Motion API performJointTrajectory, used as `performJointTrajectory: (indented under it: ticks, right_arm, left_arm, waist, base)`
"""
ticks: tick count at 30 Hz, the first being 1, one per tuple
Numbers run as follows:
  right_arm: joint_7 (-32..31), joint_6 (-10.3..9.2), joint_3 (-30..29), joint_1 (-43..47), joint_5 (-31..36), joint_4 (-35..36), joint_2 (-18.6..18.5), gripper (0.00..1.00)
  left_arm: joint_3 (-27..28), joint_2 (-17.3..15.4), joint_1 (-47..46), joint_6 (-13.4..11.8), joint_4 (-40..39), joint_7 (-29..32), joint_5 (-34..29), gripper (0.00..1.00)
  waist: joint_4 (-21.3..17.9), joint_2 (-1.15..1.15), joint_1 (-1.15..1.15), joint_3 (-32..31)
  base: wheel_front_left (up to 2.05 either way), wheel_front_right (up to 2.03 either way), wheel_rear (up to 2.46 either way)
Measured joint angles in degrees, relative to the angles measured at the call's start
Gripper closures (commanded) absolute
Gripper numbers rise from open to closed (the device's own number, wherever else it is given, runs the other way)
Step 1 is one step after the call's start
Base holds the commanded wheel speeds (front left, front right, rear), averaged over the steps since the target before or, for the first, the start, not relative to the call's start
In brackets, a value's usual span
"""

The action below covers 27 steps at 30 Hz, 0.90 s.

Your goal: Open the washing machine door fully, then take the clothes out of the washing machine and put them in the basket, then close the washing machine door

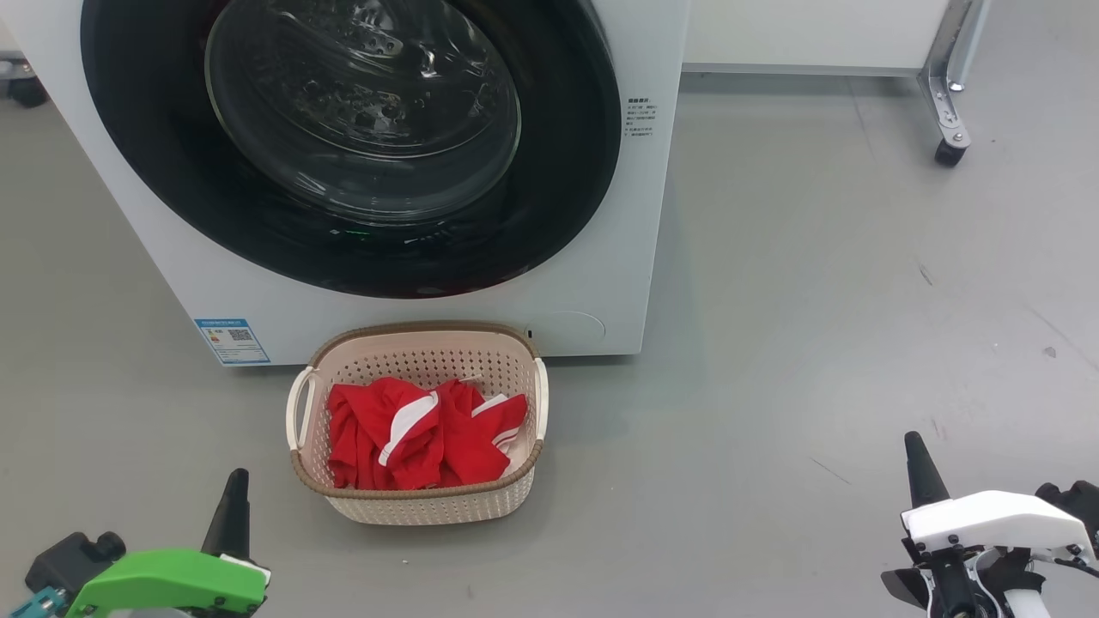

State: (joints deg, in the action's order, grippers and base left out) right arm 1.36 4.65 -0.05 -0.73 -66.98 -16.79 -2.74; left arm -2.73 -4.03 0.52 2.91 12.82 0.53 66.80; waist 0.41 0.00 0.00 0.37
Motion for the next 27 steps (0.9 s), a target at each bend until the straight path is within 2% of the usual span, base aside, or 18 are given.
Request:
performJointTrajectory:
  ticks: [27]
  right_arm:
    - [-5.0,1.78,-4.8,-1.8,-19.0,0.3,0.0,1.0]
  left_arm:
    - [4.3,0.7,-2.5,3.0,2.2,3.4,19.1,1.0]
  waist:
    - [-0.3,0.0,0.0,-0.2]
  base:
    - [0.0,0.0,0.0]
